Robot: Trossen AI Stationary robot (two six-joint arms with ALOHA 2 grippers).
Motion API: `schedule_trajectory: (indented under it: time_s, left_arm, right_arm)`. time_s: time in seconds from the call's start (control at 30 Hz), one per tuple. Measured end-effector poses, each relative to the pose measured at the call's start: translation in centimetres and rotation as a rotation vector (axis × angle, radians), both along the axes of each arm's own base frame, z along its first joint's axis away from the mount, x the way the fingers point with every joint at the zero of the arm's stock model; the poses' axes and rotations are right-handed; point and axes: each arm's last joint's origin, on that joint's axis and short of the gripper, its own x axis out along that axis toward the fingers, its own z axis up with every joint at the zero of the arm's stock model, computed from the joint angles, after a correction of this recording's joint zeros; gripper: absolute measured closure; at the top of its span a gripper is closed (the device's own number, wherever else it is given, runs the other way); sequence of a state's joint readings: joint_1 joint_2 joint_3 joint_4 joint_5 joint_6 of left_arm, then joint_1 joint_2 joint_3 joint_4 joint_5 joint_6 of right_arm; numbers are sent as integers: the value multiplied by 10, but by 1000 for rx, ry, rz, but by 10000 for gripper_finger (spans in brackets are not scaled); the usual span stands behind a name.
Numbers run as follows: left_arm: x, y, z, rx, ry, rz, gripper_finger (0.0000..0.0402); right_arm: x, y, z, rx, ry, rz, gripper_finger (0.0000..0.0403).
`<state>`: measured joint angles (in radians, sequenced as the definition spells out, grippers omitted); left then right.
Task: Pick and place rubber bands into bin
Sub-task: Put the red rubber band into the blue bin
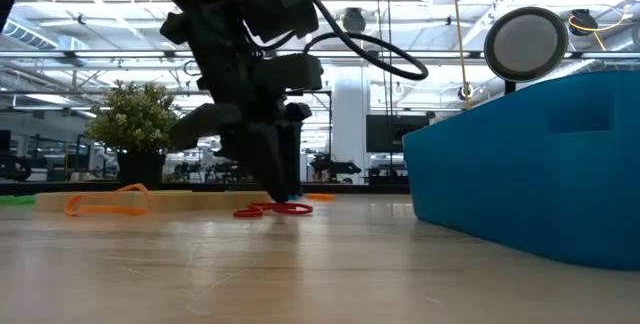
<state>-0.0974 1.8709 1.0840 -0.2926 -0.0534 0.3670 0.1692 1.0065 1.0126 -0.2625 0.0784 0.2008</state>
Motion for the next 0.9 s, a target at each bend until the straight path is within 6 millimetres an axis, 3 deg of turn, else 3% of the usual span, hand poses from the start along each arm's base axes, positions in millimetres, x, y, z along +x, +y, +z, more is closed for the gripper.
schedule_trajectory:
  time_s: [0.2, 0.57, 0.9]
  left_arm:
    - [2, 0, -10, -2, 28, 9, 273]
    - [2, 0, -11, -22, 32, 50, 278]
    - [1, -1, -13, -71, 41, 80, 388]
  right_arm:
    - [0, 0, 0, -2, 0, 1, 268]
    - [0, 0, 0, -3, 0, 0, 272]
    - [0, 0, 0, -3, 1, 0, 273]
